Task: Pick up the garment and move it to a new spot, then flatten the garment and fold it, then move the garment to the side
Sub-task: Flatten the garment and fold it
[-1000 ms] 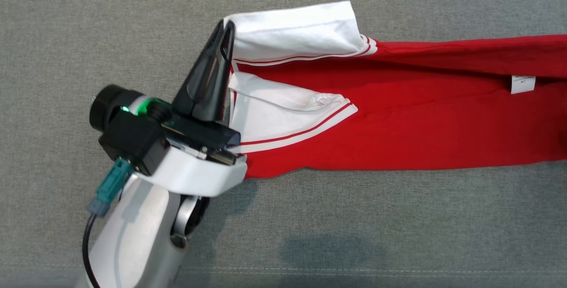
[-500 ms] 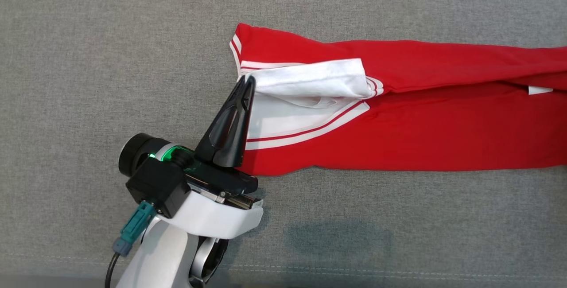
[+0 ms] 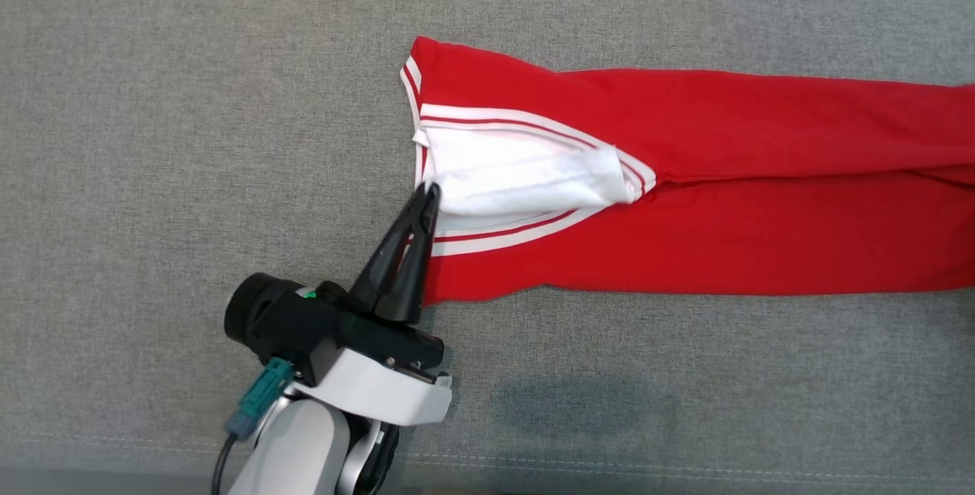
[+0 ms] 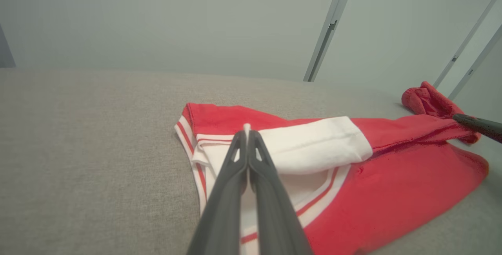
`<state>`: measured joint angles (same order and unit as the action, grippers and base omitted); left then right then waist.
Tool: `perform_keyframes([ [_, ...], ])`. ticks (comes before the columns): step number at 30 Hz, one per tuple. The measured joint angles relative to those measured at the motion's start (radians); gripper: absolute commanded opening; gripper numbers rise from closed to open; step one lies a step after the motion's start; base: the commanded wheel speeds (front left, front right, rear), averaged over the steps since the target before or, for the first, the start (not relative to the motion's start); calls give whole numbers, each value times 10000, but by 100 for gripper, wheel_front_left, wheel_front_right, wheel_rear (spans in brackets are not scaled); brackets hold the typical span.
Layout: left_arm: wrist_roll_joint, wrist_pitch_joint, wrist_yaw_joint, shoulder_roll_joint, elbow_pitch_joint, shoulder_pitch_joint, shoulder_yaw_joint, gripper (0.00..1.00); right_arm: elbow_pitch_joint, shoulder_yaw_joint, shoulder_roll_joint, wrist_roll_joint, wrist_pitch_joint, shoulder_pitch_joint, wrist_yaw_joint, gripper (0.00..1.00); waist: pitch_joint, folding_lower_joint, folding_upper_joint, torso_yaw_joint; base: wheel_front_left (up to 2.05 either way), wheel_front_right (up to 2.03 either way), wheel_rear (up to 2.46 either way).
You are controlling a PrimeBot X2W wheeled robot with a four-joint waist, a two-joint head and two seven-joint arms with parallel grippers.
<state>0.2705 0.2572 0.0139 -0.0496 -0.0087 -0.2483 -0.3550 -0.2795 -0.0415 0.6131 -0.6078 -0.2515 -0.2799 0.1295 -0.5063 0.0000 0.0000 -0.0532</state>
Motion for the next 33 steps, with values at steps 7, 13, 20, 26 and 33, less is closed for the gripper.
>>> perform_keyframes([
  [7, -6, -136, -8, 10, 1060, -6, -318, 0, -299, -86, -79, 201, 2, 96, 0, 0, 43, 0, 0, 14, 0, 0, 0],
  [13, 167, -299, -198, -8, 1549, -12, -253, 0, -642, -359, -128, 303, 0, 91, 0, 0, 50, 0, 0, 41, 0, 0, 0],
  [20, 232, -322, -253, -10, 2194, -51, -198, 0, -1283, -759, -151, 527, 2, -158, 0, 0, 78, 0, 0, 114, 0, 0, 0],
  [26, 441, -424, -253, 10, 2704, -297, -328, 11, -1636, -1081, -171, 531, 2, -441, 0, 48, 191, 0, 0, 92, 0, 0, 0],
  [33, 408, -456, -403, 13, 3137, -472, -514, 100, -1837, -1260, -295, 543, 2, -447, 0, 100, 506, 0, 0, 55, 0, 0, 0],
])
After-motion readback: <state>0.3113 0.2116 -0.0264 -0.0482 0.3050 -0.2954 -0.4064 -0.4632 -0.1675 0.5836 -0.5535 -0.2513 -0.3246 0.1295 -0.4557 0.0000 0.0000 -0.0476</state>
